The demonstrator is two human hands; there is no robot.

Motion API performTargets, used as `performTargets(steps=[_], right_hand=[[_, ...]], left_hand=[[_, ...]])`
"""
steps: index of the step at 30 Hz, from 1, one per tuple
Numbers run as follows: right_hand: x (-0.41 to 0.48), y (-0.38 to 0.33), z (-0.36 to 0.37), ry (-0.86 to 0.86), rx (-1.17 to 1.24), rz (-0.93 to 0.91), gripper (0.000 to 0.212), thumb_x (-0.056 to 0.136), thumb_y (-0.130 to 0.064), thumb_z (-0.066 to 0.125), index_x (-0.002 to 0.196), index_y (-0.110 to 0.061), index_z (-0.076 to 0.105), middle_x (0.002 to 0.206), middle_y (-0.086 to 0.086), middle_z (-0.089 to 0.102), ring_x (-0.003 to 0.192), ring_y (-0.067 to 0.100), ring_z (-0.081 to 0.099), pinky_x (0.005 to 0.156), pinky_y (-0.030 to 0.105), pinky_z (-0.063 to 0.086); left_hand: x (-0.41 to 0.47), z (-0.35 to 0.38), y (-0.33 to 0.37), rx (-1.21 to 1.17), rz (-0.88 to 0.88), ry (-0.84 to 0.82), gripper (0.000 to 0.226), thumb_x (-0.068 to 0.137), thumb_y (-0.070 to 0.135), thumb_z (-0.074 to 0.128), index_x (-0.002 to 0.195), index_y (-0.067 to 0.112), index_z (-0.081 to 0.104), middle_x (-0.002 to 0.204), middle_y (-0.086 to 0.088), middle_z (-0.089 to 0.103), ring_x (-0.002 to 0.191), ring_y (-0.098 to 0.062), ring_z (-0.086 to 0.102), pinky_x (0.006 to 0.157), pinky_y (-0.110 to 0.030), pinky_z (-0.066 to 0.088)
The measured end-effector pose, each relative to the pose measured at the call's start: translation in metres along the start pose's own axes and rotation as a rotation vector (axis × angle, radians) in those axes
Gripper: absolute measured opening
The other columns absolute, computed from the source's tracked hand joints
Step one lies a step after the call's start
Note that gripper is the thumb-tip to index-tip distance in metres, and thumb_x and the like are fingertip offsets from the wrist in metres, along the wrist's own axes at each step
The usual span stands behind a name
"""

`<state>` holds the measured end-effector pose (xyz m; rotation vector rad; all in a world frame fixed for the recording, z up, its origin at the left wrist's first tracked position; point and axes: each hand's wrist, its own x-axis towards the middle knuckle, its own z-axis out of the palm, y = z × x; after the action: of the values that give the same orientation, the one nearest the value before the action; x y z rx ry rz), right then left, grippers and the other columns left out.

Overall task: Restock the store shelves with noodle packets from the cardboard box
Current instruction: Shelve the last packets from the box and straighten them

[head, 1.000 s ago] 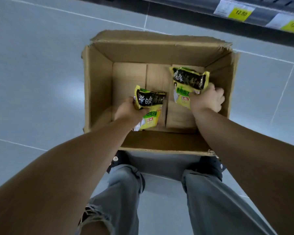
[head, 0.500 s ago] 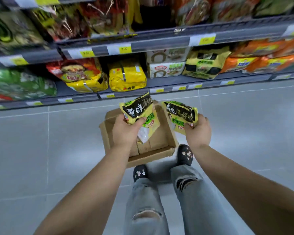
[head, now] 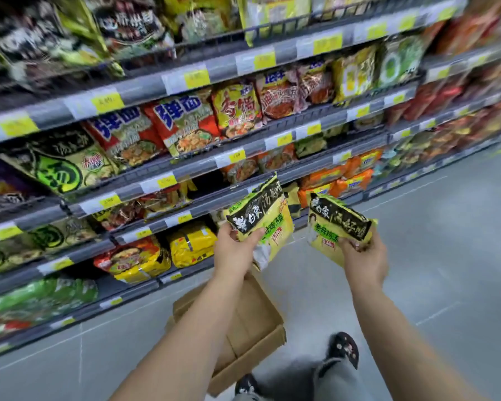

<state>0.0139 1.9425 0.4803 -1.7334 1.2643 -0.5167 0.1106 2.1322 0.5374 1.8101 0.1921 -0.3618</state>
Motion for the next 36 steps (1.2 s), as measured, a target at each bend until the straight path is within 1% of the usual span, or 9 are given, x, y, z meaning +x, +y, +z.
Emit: performTargets(steps=[5, 10, 12, 15, 16, 20, 26, 32, 36], right_hand=[[0.066, -0.02, -0.045, 0.077, 0.13, -0.013, 0.027, 0.076, -0.025, 0.071, 0.101, -0.023, 0.06, 0.104, 0.008, 0.065, 0.093, 0.029, 0.062, 0.076, 0.034, 0.046], [0.146, -0.039, -0.095, 0.05, 0.211, -0.07, 0.02, 0.077, -0.023, 0.071, 0.092, -0.027, 0.058, 0.1, 0.004, 0.065, 0.087, 0.024, 0.062, 0.069, 0.029, 0.041], [0.183, -0.044, -0.117, 0.033, 0.213, -0.112, 0.019, 0.077, -0.023, 0.071, 0.091, -0.027, 0.058, 0.099, 0.004, 0.065, 0.086, 0.023, 0.062, 0.068, 0.028, 0.04], [0.231, -0.055, -0.153, 0.025, 0.196, -0.165, 0.02, 0.078, -0.022, 0.07, 0.09, -0.029, 0.056, 0.102, 0.005, 0.063, 0.084, 0.022, 0.059, 0.069, 0.028, 0.039], [0.247, -0.059, -0.164, 0.024, 0.193, -0.178, 0.02, 0.078, -0.023, 0.07, 0.09, -0.029, 0.055, 0.103, 0.005, 0.063, 0.085, 0.022, 0.059, 0.069, 0.029, 0.04], [0.297, -0.079, -0.198, 0.041, 0.218, -0.237, 0.02, 0.077, -0.025, 0.07, 0.092, -0.029, 0.056, 0.104, 0.003, 0.06, 0.089, 0.023, 0.059, 0.073, 0.034, 0.046], [0.36, -0.12, -0.219, 0.08, 0.262, -0.356, 0.022, 0.078, -0.028, 0.07, 0.093, -0.03, 0.054, 0.097, -0.004, 0.06, 0.088, 0.02, 0.057, 0.074, 0.035, 0.045], [0.431, -0.185, -0.214, 0.057, 0.27, -0.5, 0.032, 0.083, -0.027, 0.067, 0.112, -0.021, 0.055, 0.108, -0.002, 0.056, 0.095, 0.019, 0.055, 0.079, 0.034, 0.046], [0.474, -0.225, -0.21, 0.067, 0.35, -0.59, 0.035, 0.082, -0.025, 0.068, 0.114, -0.022, 0.054, 0.108, -0.004, 0.058, 0.099, 0.019, 0.058, 0.084, 0.036, 0.049]], left_hand=[[0.0, 0.068, 0.058, -0.009, 0.101, -0.078, 0.043, 0.074, 0.03, 0.079, 0.105, 0.021, 0.051, 0.102, 0.003, 0.062, 0.084, -0.012, 0.055, 0.079, -0.027, 0.039], [0.0, 0.163, 0.108, -0.021, 0.163, -0.085, 0.044, 0.073, 0.028, 0.08, 0.108, 0.02, 0.053, 0.104, 0.004, 0.064, 0.09, -0.016, 0.059, 0.081, -0.03, 0.045], [0.0, 0.202, 0.126, -0.024, 0.18, -0.077, 0.054, 0.075, 0.029, 0.079, 0.119, 0.016, 0.051, 0.112, 0.002, 0.062, 0.095, -0.018, 0.057, 0.082, -0.031, 0.043], [-0.009, 0.254, 0.153, -0.057, 0.216, -0.042, 0.075, 0.077, 0.029, 0.077, 0.139, 0.012, 0.039, 0.137, -0.003, 0.05, 0.122, -0.025, 0.049, 0.096, -0.033, 0.04], [-0.011, 0.27, 0.16, -0.083, 0.218, -0.041, 0.077, 0.078, 0.027, 0.076, 0.142, 0.011, 0.035, 0.14, -0.003, 0.047, 0.124, -0.024, 0.047, 0.093, -0.03, 0.038], [-0.014, 0.311, 0.187, -0.165, 0.235, -0.002, 0.067, 0.081, 0.025, 0.073, 0.138, 0.013, 0.04, 0.124, 0.01, 0.047, 0.105, -0.011, 0.047, 0.086, -0.03, 0.041], [0.017, 0.345, 0.239, -0.168, 0.311, 0.123, 0.06, 0.078, 0.027, 0.076, 0.129, 0.016, 0.047, 0.121, -0.001, 0.06, 0.109, -0.023, 0.059, 0.092, -0.039, 0.048], [0.073, 0.385, 0.309, -0.217, 0.448, 0.22, 0.036, 0.079, 0.021, 0.075, 0.103, 0.025, 0.048, 0.103, 0.003, 0.063, 0.094, -0.021, 0.063, 0.085, -0.036, 0.051], [0.115, 0.41, 0.353, -0.225, 0.528, 0.31, 0.037, 0.078, 0.021, 0.074, 0.103, 0.029, 0.047, 0.106, 0.004, 0.058, 0.096, -0.019, 0.059, 0.088, -0.038, 0.051]])
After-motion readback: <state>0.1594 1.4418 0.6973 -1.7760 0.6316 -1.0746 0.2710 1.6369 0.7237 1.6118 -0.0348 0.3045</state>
